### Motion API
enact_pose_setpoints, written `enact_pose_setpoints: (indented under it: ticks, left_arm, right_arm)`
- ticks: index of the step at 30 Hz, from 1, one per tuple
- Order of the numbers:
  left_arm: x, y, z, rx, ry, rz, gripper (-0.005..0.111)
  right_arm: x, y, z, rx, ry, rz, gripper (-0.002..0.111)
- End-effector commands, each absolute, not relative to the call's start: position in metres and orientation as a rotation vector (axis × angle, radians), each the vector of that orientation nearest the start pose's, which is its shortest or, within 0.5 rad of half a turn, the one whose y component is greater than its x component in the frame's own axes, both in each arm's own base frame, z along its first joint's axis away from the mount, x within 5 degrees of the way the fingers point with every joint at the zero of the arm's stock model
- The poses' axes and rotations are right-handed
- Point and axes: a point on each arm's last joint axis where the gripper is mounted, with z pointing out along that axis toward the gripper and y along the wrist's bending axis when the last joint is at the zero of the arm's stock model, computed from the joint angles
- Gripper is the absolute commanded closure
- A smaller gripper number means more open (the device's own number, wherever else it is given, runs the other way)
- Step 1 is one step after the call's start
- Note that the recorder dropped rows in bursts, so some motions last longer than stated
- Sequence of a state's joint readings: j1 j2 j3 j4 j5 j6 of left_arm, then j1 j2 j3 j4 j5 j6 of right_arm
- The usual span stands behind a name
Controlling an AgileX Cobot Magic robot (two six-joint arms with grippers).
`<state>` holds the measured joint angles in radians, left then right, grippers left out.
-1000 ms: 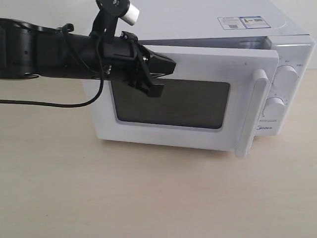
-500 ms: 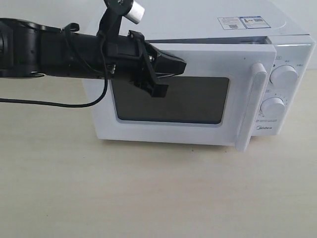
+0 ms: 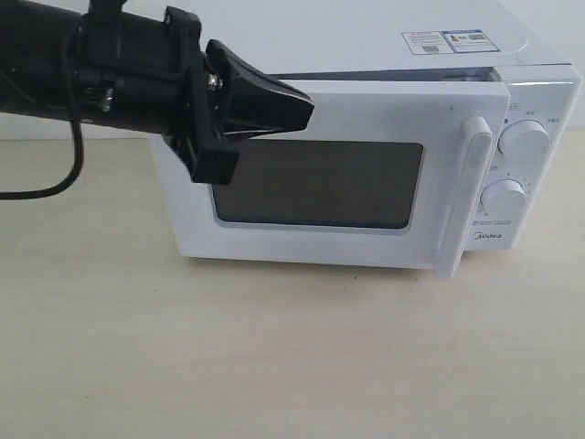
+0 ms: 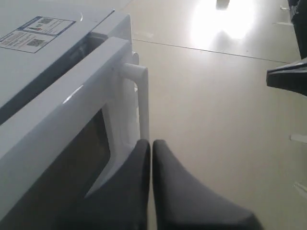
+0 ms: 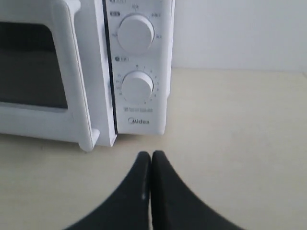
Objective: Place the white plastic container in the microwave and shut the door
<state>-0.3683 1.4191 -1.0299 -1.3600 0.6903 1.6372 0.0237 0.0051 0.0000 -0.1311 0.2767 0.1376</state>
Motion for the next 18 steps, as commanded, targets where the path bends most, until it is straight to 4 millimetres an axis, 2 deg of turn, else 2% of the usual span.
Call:
enact_pose_setpoints:
  ticks: [1,4,7,10,12,13,18]
  left_arm:
    - [0.240,-0.155,0.324,1.075,1.694,-0.712,0.103]
    - [0.229,-0.149,0.319,1.086,1.706,-0.680,0.103]
    - [0.217,-0.144,0.317,1.072,1.714,-0.683,0.103]
    - [0.204,-0.139,0.319,1.039,1.720,-0.703,0.103]
    - [0.192,-0.134,0.324,1.034,1.690,-0.691,0.103]
    - [0.188,-0.132,0.326,1.032,1.680,-0.686,0.103]
    - [0.167,-0.124,0.335,1.023,1.619,-0.666,0.103]
  right_arm:
    - [0.056,0.000,0.204,-0.015,1.589,-0.007,0.108]
    - [0.056,0.001,0.215,-0.028,1.460,0.007,0.108]
    - [0.050,0.004,0.237,-0.004,1.210,0.100,0.108]
    - [0.032,0.008,0.267,-0.017,0.826,0.214,0.108]
    - [0.017,0.010,0.280,-0.011,0.619,0.365,0.108]
    - [0.015,0.010,0.288,-0.004,0.609,0.396,0.108]
    - [0.009,0.013,0.342,-0.021,0.795,0.366,0.108]
